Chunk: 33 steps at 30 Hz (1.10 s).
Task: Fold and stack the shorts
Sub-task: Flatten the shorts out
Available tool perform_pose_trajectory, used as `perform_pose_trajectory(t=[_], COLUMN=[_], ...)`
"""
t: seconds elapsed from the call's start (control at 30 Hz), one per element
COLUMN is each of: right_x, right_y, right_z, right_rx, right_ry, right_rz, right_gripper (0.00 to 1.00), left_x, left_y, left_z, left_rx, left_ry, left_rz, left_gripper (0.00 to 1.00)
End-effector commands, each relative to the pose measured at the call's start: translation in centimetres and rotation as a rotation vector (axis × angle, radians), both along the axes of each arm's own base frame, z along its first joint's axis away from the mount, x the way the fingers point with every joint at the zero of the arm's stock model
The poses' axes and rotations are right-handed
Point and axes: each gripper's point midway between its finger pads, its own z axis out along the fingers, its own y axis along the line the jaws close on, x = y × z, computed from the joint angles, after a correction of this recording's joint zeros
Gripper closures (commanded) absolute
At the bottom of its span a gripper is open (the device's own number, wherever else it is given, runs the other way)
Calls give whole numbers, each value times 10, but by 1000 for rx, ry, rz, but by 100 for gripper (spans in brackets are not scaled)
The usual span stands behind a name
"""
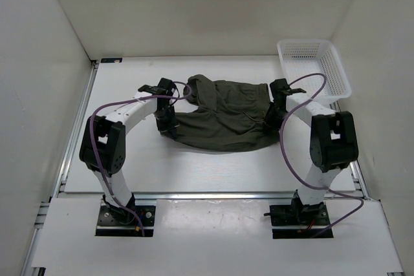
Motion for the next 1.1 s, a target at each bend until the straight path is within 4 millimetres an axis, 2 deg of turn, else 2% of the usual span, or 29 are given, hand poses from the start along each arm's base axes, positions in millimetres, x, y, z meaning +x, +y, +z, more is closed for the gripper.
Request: perform_pose_trajectory(t=[0.0, 0.07, 0.1, 0.23, 0.3, 0.4, 0.43, 0.5, 0.53, 0.67, 0.87, 0.9, 1.0, 1.03, 1.07], right_x=[6, -1, -3, -23, -45, -59, -72, -74, -81, -80, -60, -61, -47, -51, -45], right_y=[-9, -15, -17, -25, -23, -15, -14, -7, -8, -10, -12, -12, -13, -14, -13], right_z=[45, 58, 76, 87, 75, 61, 46, 38, 28, 12, 8, 5, 0, -10, -11], right_rx=[-32, -45, -39, -45, -17, 47, 63, 107, 105, 94, 77, 73, 52, 42, 44], right_ry=[-148, -191, -250, -281, -236, -228, -190, -199, -178, -183, -227, -213, -230, -195, -202], right_rz=[-12, -32, -46, -79, -91, -101, -119, -115, -126, -140, -149, -149, -158, -158, -158], right_gripper=[69, 51, 45, 42, 42, 39, 37, 36, 36, 36, 36, 36, 36, 36, 36], left_x=[12, 10, 10, 10, 10, 10, 10, 10, 10, 8, 6, 6, 4, 4, 4], left_y=[-3, -6, -6, -6, -6, -6, -6, -6, -6, -4, -3, -3, -2, -2, -2], left_z=[12, 12, 12, 12, 12, 12, 12, 12, 12, 10, 7, 7, 8, 8, 8], left_rx=[-2, -2, -2, -4, -4, -4, -4, -4, -4, 8, 10, 10, 10, 10, 10], left_ry=[-58, -58, -58, -57, -57, -57, -57, -57, -57, -52, -42, -42, -42, -42, -42], left_rz=[-12, -21, -21, -12, -12, -12, -12, -12, -12, -10, -2, -2, -2, -2, -2], left_gripper=[90, 90, 90, 90, 90, 90, 90, 90, 90, 90, 90, 90, 90, 90, 90])
